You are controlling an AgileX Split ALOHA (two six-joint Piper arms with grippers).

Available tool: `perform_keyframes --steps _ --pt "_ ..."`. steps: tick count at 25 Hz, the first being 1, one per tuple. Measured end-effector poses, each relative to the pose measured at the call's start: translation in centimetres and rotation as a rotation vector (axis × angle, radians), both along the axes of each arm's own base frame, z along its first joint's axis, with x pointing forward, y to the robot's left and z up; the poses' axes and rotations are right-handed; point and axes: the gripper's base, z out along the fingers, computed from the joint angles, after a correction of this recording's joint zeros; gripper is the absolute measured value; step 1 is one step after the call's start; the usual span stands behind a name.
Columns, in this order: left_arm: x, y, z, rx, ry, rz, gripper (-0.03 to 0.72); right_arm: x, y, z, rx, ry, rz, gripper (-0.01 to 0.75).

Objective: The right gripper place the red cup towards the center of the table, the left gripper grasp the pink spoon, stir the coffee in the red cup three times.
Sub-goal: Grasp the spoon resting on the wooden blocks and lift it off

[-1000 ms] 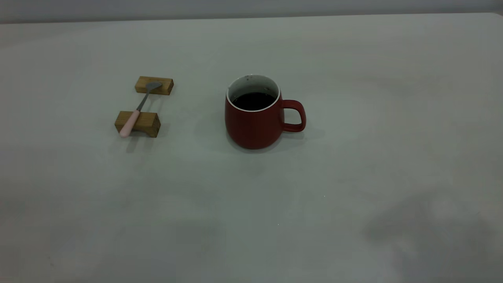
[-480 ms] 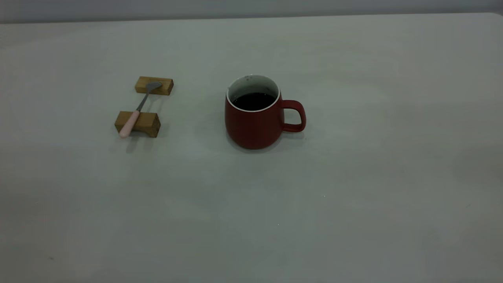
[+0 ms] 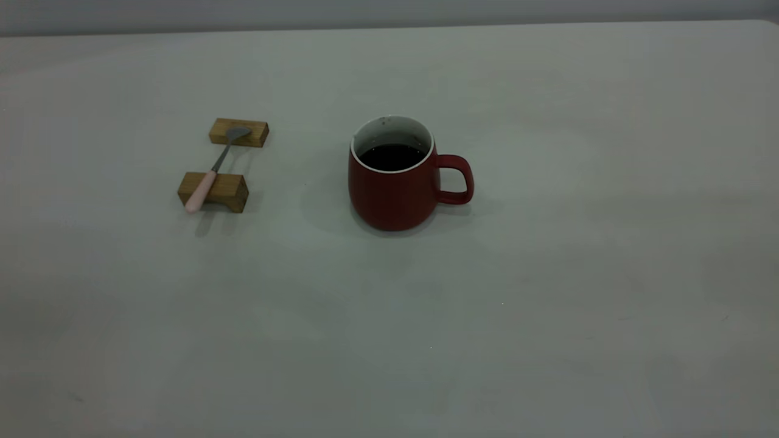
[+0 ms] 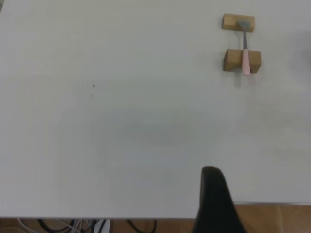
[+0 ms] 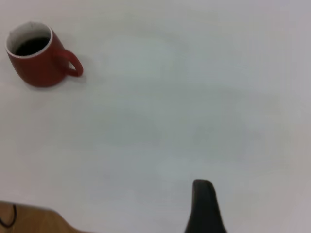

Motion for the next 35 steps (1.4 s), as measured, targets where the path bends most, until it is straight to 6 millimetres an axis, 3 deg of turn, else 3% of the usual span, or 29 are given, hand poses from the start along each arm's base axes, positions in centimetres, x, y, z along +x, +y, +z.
perform_keyframes --steps 28,32,35 --pt "0.2 0.4 0.1 -0.009 0.011 0.063 0.552 -0.4 0.0 0.0 0.003 -0.020 -0.004 0.587" --pt "2.8 0.3 2.0 -0.035 0.048 0.092 0.552 -0.4 0.0 0.0 0.003 -0.020 -0.004 0.587" --pt "6.5 0.1 3.3 -0.030 0.121 0.089 0.556 -0.4 0.0 0.0 0.003 -0.020 -0.004 0.587"
